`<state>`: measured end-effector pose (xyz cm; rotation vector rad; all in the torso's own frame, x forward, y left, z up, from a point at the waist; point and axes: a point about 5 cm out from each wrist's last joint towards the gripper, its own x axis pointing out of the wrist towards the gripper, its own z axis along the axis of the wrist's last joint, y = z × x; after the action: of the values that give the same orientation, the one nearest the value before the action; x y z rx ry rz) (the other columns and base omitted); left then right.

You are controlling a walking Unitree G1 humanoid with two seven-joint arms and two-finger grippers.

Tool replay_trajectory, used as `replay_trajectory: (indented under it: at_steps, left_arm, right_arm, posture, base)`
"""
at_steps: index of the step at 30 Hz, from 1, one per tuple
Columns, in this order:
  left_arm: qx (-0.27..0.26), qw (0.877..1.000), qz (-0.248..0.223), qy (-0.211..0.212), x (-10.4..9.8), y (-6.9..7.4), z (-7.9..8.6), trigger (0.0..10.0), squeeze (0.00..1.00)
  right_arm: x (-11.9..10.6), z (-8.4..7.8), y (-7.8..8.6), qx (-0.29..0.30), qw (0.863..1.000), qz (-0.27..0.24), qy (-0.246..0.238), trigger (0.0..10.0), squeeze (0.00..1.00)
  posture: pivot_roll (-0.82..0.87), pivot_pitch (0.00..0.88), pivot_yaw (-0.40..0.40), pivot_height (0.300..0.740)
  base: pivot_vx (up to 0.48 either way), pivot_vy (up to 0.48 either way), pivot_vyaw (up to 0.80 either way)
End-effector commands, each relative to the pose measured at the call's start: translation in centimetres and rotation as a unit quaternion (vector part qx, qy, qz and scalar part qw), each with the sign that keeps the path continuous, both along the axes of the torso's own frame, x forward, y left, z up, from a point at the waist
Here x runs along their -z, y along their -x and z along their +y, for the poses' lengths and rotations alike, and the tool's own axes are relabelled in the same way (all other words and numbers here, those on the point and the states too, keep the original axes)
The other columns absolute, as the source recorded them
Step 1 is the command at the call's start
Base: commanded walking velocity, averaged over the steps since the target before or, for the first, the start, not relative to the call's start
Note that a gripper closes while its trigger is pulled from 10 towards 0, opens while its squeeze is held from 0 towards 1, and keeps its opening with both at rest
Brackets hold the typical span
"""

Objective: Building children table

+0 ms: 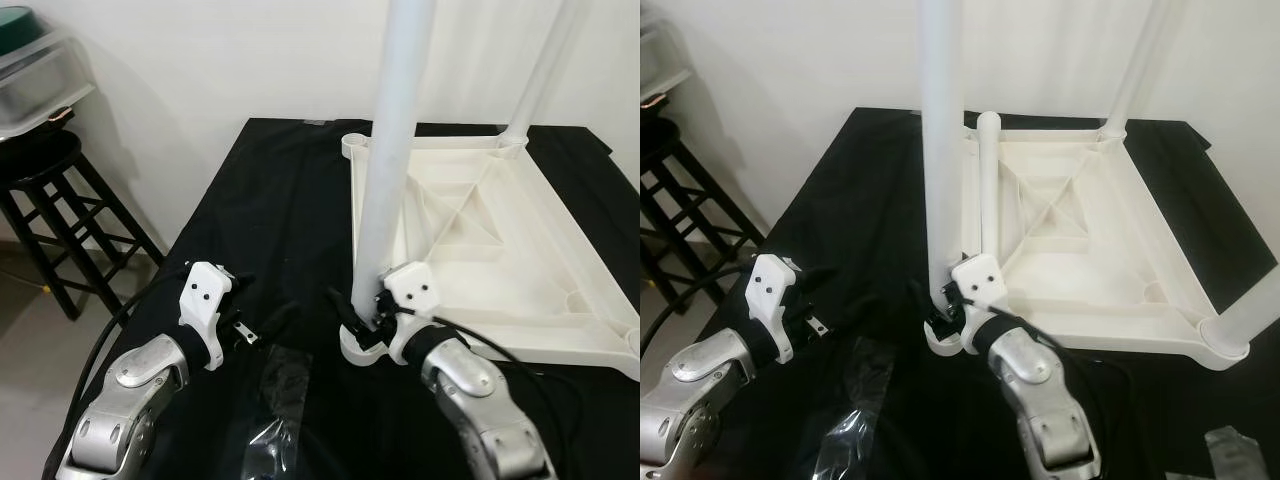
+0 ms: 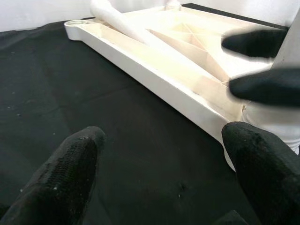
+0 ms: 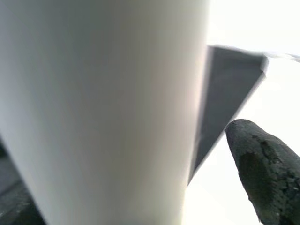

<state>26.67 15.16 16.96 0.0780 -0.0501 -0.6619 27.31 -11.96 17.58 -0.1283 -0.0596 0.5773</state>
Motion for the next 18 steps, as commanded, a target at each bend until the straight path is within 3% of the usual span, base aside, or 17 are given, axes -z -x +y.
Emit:
replay_trajectory:
  at_steps: [1, 3, 4, 5, 6, 7, 9, 13, 14, 16, 17, 18]
  left_arm:
    - [0.005, 1.000, 0.010, 0.003, 0.6, 0.2, -0.1, 10.0, 0.00]
    - [0.005, 1.000, 0.010, 0.003, 0.6, 0.2, -0.1, 10.0, 0.00]
    - [0.008, 1.000, 0.012, 0.005, 0.7, 0.3, -0.2, 10.0, 0.00]
    - [0.010, 1.000, 0.013, 0.005, 0.8, 0.3, -0.4, 10.0, 0.00]
    - [0.013, 1.000, 0.014, 0.006, 0.9, 0.4, -0.6, 10.0, 0.00]
    - [0.015, 1.000, 0.014, 0.008, 0.9, 0.4, -0.7, 10.0, 0.00]
    - [0.015, 1.000, 0.014, 0.008, 0.9, 0.4, -0.7, 10.0, 0.00]
    - [0.021, 1.000, 0.015, 0.010, 1.1, 0.5, -1.1, 10.0, 0.00]
    - [0.024, 1.000, 0.016, 0.012, 1.1, 0.6, -1.2, 10.0, 0.00]
    - [0.027, 0.999, 0.017, 0.013, 1.2, 0.7, -1.4, 10.0, 0.00]
    - [0.032, 0.999, 0.020, 0.014, 1.3, 0.8, -1.5, 10.0, 0.00]
    - [0.032, 0.999, 0.020, 0.014, 1.3, 0.8, -1.5, 10.0, 0.00]
  right_arm:
    - [-1.4, -0.8, 0.1, -0.052, 0.998, -0.029, -0.001, 10.0, 1.00]
    - [-1.4, -0.8, 0.1, -0.052, 0.998, -0.029, -0.001, 10.0, 1.00]
    - [-2.2, -1.6, 0.1, -0.098, 0.994, -0.036, 0.019, 10.0, 0.99]
    - [-2.7, -2.3, 0.0, -0.141, 0.988, -0.037, 0.044, 10.0, 0.23]
    - [-3.1, -3.0, -0.1, -0.184, 0.980, -0.033, 0.071, 10.0, 0.00]
    - [-3.5, -3.4, -0.5, -0.215, 0.972, -0.028, 0.086, 10.0, 0.00]
    - [-3.5, -3.4, -0.5, -0.215, 0.972, -0.028, 0.086, 10.0, 0.00]
    - [-4.4, -3.9, -1.9, -0.268, 0.959, -0.023, 0.087, 10.0, 0.00]
    - [-4.7, -4.0, -2.5, -0.283, 0.956, -0.019, 0.077, 4.9, 0.00]
    - [-4.9, -4.0, -3.0, -0.296, 0.953, -0.014, 0.067, 4.9, 0.00]
    - [-5.0, -4.0, -3.4, -0.306, 0.950, -0.011, 0.057, 0.0, 0.00]
    - [-5.0, -4.0, -3.4, -0.306, 0.950, -0.011, 0.057, 0.0, 0.00]
  posture:
    - [0.01, 0.089, 0.031, 0.740]
    - [0.01, 0.089, 0.031, 0.740]
    - [0.01, 0.090, 0.032, 0.740]
    - [0.01, 0.089, 0.030, 0.740]
    - [0.01, 0.090, 0.029, 0.740]
    - [0.00, 0.088, 0.028, 0.740]
    - [0.00, 0.088, 0.028, 0.740]
    - [0.01, 0.085, 0.022, 0.740]
    - [0.02, 0.082, 0.018, 0.740]
    - [0.02, 0.082, 0.017, 0.740]
    - [0.02, 0.080, 0.014, 0.740]
    - [0.02, 0.080, 0.014, 0.740]
  base:
    - [0.000, 0.000, 0.00]
    - [0.000, 0.000, 0.00]
    - [0.000, 0.000, 0.00]
    - [0.000, 0.000, 0.00]
    - [0.000, 0.000, 0.00]
    - [0.000, 0.000, 0.00]
    - [0.000, 0.000, 0.00]
    - [0.000, 0.000, 0.00]
    - [0.000, 0.000, 0.00]
    - [0.000, 0.000, 0.00]
    - [0.000, 0.000, 0.00]
    - [0.000, 0.000, 0.00]
